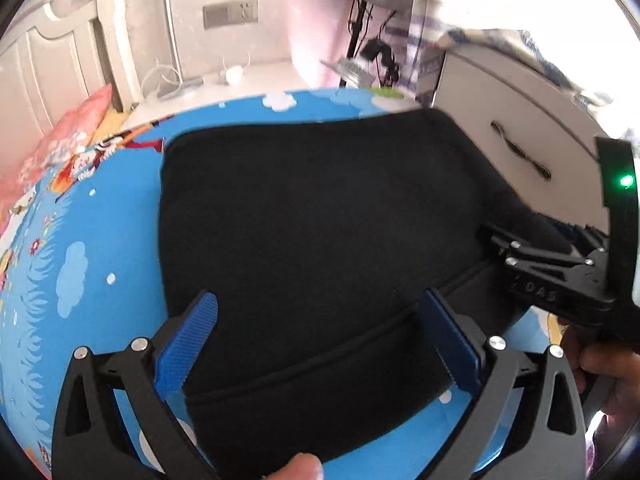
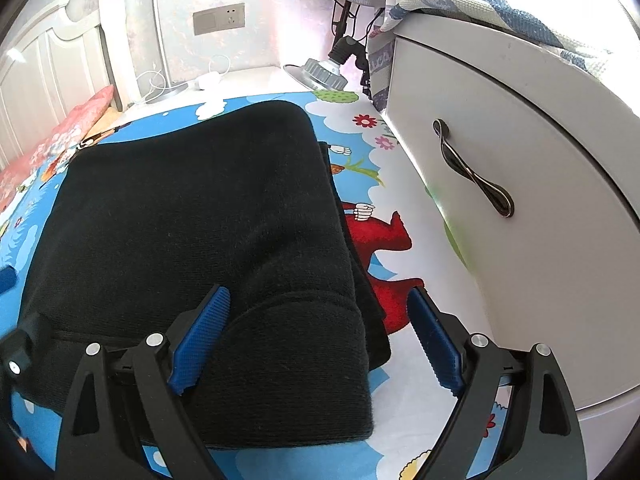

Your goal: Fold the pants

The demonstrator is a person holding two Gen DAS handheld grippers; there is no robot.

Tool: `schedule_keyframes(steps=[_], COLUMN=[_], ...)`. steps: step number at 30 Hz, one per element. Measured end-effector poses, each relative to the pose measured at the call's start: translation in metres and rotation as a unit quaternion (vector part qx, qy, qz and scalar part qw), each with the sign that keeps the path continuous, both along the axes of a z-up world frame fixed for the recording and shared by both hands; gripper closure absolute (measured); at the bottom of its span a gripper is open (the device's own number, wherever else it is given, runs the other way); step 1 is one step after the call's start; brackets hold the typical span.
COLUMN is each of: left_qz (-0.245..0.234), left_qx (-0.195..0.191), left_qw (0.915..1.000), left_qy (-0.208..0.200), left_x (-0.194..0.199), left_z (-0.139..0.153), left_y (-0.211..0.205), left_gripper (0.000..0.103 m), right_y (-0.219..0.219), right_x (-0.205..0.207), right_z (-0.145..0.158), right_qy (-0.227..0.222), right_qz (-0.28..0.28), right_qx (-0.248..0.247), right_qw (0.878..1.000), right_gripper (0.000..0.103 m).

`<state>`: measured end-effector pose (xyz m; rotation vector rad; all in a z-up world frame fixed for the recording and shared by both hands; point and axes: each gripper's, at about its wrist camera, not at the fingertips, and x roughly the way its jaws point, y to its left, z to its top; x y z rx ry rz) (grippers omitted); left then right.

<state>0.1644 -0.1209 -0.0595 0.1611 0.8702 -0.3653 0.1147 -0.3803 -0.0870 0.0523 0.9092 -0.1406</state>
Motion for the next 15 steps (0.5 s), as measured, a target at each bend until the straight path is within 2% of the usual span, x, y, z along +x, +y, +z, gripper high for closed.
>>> schedule_keyframes(steps=[3,7,15], left_qz=[0.009,0.005,0.015], left_qx=[0.014,-0.015,-0.059], left_qw=[0.9993,0.9998,0.9979], left_qy=[-0.034,-0.01,-0.021], left_x=[-0.011,-0.02,-0.04], left_z=[0.014,0.022,0.046], left_y=[0.003,0.008,0.017], left_gripper=[0.002,0.002,0.002], right_y=[0.001,0.006,0.009], right_x=[-0.003,-0.02,-0.067], right_z=[0.005,0.025,0.059], right_qy=[-0.001,-0.012,-0.033], right_qz=[-0.007,-0.02,-0.042], right_qx=[-0.005,-0.005,-0.002], right_qw=[1.0,1.0,0.999], right_gripper=[0.017,0.017,0.015])
